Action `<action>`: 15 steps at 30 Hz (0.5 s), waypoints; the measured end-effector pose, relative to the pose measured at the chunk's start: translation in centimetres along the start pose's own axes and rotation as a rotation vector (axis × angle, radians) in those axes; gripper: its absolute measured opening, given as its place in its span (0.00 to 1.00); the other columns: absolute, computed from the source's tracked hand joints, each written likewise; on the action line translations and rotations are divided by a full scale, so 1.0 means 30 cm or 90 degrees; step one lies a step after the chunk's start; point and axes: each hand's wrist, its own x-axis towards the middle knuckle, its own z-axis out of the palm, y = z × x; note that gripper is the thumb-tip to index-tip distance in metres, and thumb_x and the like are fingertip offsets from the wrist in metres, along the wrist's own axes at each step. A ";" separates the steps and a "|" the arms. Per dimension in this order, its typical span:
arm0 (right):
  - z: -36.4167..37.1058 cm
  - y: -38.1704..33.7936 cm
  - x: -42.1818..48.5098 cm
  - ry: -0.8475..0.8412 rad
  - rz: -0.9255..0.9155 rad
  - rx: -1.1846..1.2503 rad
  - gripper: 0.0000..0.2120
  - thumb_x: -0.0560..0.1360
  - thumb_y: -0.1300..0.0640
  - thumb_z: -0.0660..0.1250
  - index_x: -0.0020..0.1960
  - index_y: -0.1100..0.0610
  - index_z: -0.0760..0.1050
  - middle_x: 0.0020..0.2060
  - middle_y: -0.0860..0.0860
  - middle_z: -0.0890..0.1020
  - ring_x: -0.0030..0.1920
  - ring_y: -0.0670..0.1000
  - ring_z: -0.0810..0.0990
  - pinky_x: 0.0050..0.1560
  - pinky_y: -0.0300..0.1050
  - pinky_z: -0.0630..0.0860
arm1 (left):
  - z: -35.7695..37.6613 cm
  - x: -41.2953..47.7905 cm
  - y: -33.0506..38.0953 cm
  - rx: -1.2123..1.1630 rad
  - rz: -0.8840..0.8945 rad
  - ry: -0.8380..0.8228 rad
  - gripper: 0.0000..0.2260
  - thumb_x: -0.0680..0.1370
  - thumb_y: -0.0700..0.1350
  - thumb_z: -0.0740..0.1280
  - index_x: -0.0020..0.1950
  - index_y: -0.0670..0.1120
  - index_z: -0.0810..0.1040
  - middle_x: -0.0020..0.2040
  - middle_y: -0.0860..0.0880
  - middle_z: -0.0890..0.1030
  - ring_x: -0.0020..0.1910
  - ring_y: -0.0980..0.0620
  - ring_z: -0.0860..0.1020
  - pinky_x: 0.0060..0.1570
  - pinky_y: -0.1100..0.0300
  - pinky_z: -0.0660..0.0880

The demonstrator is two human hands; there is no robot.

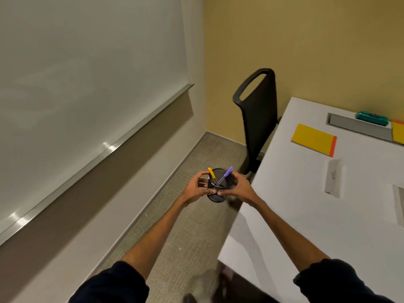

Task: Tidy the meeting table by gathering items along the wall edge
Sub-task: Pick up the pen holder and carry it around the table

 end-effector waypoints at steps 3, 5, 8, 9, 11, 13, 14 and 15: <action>0.160 -0.088 0.047 -0.041 -0.011 0.002 0.39 0.60 0.63 0.83 0.68 0.60 0.72 0.62 0.55 0.81 0.63 0.55 0.79 0.68 0.57 0.74 | -0.170 -0.059 -0.060 -0.019 -0.022 0.037 0.30 0.70 0.34 0.76 0.69 0.45 0.71 0.52 0.42 0.75 0.50 0.48 0.73 0.41 0.58 0.73; 0.257 -0.141 0.082 -0.066 -0.014 0.000 0.39 0.60 0.66 0.82 0.68 0.61 0.72 0.61 0.56 0.81 0.62 0.56 0.80 0.68 0.57 0.73 | -0.284 -0.093 -0.094 -0.022 -0.031 0.059 0.30 0.69 0.34 0.76 0.69 0.44 0.72 0.50 0.41 0.74 0.49 0.48 0.73 0.42 0.59 0.73; 0.363 -0.208 0.138 -0.105 -0.026 -0.001 0.39 0.61 0.68 0.81 0.69 0.60 0.72 0.62 0.56 0.81 0.64 0.56 0.78 0.70 0.56 0.72 | -0.421 -0.118 -0.121 -0.034 -0.026 0.093 0.30 0.69 0.34 0.77 0.69 0.44 0.72 0.51 0.41 0.75 0.49 0.48 0.74 0.42 0.62 0.74; 0.392 -0.231 0.161 -0.117 -0.029 0.001 0.38 0.61 0.68 0.81 0.69 0.60 0.71 0.62 0.55 0.81 0.64 0.56 0.78 0.70 0.55 0.72 | -0.460 -0.121 -0.128 -0.037 -0.025 0.106 0.30 0.69 0.34 0.77 0.70 0.44 0.72 0.51 0.41 0.76 0.50 0.48 0.74 0.43 0.62 0.74; 0.441 -0.275 0.208 -0.133 -0.035 0.012 0.39 0.61 0.69 0.81 0.69 0.60 0.71 0.62 0.56 0.81 0.64 0.58 0.79 0.67 0.53 0.74 | -0.527 -0.127 -0.137 -0.051 -0.027 0.131 0.31 0.70 0.35 0.77 0.70 0.44 0.72 0.52 0.41 0.77 0.50 0.48 0.76 0.44 0.61 0.74; 0.482 -0.312 0.257 -0.142 -0.033 0.025 0.40 0.61 0.70 0.81 0.70 0.61 0.71 0.62 0.56 0.80 0.63 0.58 0.79 0.66 0.52 0.76 | -0.582 -0.124 -0.142 -0.071 -0.029 0.148 0.31 0.70 0.35 0.77 0.71 0.44 0.71 0.52 0.42 0.77 0.49 0.49 0.76 0.42 0.61 0.74; 0.500 -0.328 0.282 -0.147 -0.032 0.032 0.40 0.61 0.69 0.81 0.70 0.60 0.70 0.63 0.56 0.80 0.63 0.58 0.79 0.65 0.52 0.76 | -0.607 -0.118 -0.145 -0.081 -0.030 0.154 0.31 0.70 0.35 0.76 0.71 0.45 0.71 0.52 0.42 0.77 0.49 0.48 0.76 0.42 0.60 0.74; 0.517 -0.342 0.306 -0.152 -0.030 0.037 0.41 0.61 0.68 0.81 0.71 0.60 0.70 0.64 0.55 0.80 0.63 0.57 0.79 0.66 0.51 0.75 | -0.632 -0.108 -0.148 -0.088 -0.029 0.159 0.31 0.70 0.35 0.76 0.71 0.45 0.71 0.52 0.42 0.77 0.49 0.48 0.76 0.42 0.59 0.74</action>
